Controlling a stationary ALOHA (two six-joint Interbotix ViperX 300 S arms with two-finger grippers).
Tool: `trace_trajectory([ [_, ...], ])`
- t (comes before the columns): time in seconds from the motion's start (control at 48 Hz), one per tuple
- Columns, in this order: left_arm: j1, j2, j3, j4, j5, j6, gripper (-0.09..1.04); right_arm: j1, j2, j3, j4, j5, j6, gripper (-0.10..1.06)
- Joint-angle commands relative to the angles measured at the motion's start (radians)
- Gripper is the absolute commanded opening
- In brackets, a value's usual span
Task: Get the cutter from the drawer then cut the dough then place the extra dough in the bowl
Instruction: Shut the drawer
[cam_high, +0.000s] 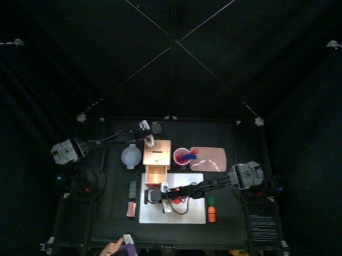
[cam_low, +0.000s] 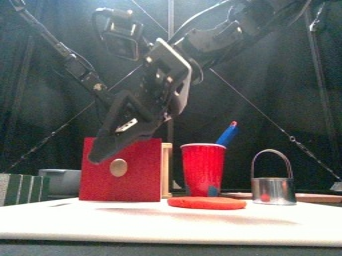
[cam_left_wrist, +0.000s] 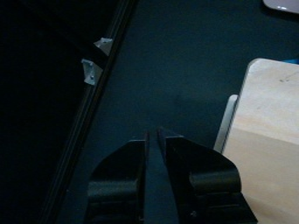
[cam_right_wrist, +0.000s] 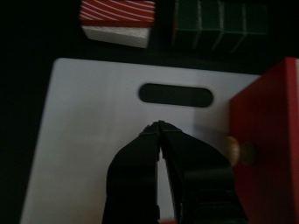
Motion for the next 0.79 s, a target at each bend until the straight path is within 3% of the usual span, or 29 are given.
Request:
trace_trajectory([
  [0.021, -0.009, -0.011, -0.011, -0.005, -0.002, -0.002, 0.6, -0.028, -0.025, -0.025, -0.04, 0.003, 0.0, 0.32],
  [0.458, -0.035, -0.006, 0.003, -0.034, 0.021, -0.002, 0.6, -0.107, -0.031, -0.038, -0.149, 0.038, 0.003, 0.32],
  [0.792, -0.035, -0.003, 0.003, -0.037, 0.021, -0.005, 0.6, -0.195, -0.034, -0.055, -0.216, 0.041, -0.006, 0.32],
])
